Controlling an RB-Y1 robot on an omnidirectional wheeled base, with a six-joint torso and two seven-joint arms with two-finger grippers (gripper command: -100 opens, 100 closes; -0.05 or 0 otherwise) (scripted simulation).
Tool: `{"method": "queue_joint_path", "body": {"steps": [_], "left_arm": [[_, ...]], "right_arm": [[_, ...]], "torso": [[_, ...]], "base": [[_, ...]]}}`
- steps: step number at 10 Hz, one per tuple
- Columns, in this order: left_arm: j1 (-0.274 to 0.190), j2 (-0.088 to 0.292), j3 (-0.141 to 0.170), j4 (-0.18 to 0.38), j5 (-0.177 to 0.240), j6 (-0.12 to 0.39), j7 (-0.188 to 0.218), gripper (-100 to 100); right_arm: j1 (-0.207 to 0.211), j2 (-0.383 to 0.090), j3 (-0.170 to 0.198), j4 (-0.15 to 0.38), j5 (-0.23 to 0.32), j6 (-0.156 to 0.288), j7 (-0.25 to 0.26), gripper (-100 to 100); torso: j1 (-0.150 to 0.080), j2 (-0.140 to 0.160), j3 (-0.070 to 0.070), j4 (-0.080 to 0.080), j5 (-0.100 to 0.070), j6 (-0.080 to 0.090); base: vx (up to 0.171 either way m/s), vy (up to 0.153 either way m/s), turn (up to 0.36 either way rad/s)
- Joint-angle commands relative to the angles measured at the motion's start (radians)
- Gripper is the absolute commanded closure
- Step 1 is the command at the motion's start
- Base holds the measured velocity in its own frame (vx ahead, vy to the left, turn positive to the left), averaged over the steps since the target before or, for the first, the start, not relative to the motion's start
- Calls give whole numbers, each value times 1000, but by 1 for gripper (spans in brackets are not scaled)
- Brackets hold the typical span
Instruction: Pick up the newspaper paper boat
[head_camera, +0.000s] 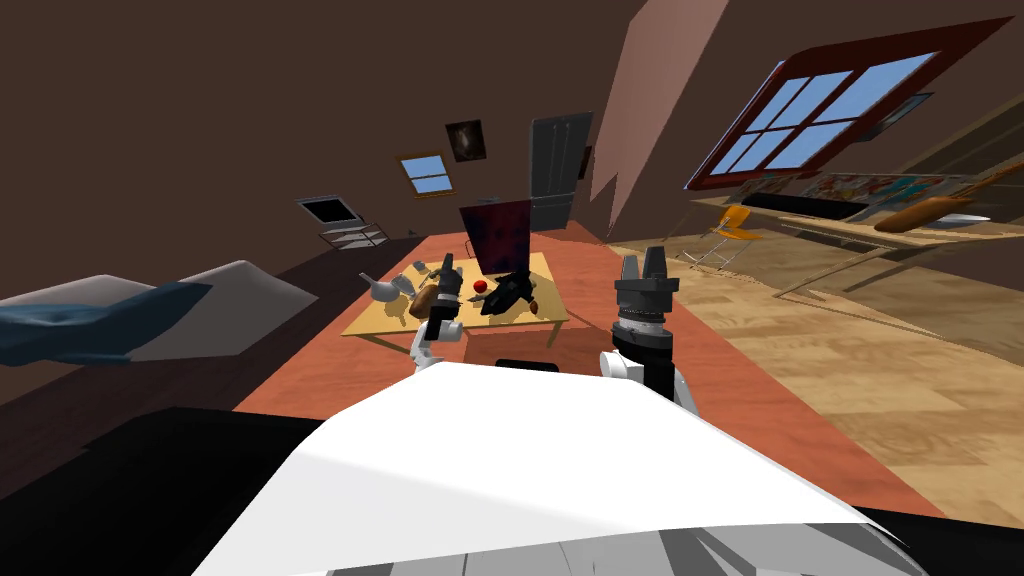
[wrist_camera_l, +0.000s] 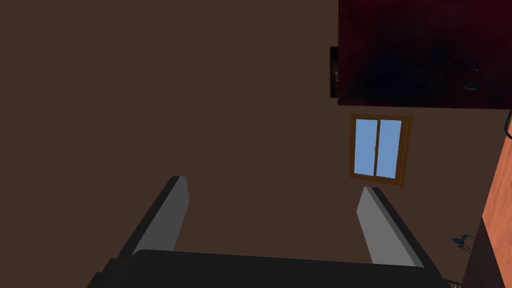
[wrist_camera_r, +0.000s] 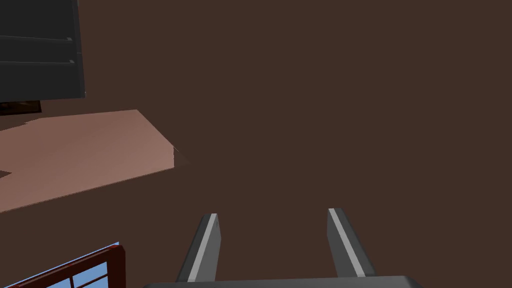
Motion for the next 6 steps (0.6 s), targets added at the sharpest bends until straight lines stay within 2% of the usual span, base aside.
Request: {"method": "queue_joint_path", "body": {"steps": [1, 2, 3, 4, 5, 6], "left_arm": [[-50, 23, 24, 50, -2, 42, 4, -100], [-54, 23, 24, 67, -2, 42, 4, -100], [-93, 41, 45, 102, -5, 83, 7, -100], [-93, 41, 45, 116, -5, 83, 7, -100], [-133, 59, 67, 157, -8, 125, 10, -100], [-133, 59, 67, 167, -8, 125, 10, -100]], "right_arm": [[0, 0, 0, 0, 0, 0, 0, 0], [0, 0, 0, 0, 0, 0, 0, 0], [0, 0, 0, 0, 0, 0, 0, 0], [0, 0, 0, 0, 0, 0, 0, 0], [0, 0, 0, 0, 0, 0, 0, 0], [0, 0, 0, 0, 0, 0, 0, 0]], "torso": [[0, 0, 0, 0, 0, 0], [0, 0, 0, 0, 0, 0], [0, 0, 0, 0, 0, 0], [1, 0, 0, 0, 0, 0], [1, 0, 0, 0, 0, 0], [1, 0, 0, 0, 0, 0]], "base": [[-30, 19, -148], [-21, 24, -77], [-23, 28, -129], [-21, 25, -70], [-25, 25, -132], [-19, 26, -86]]}}
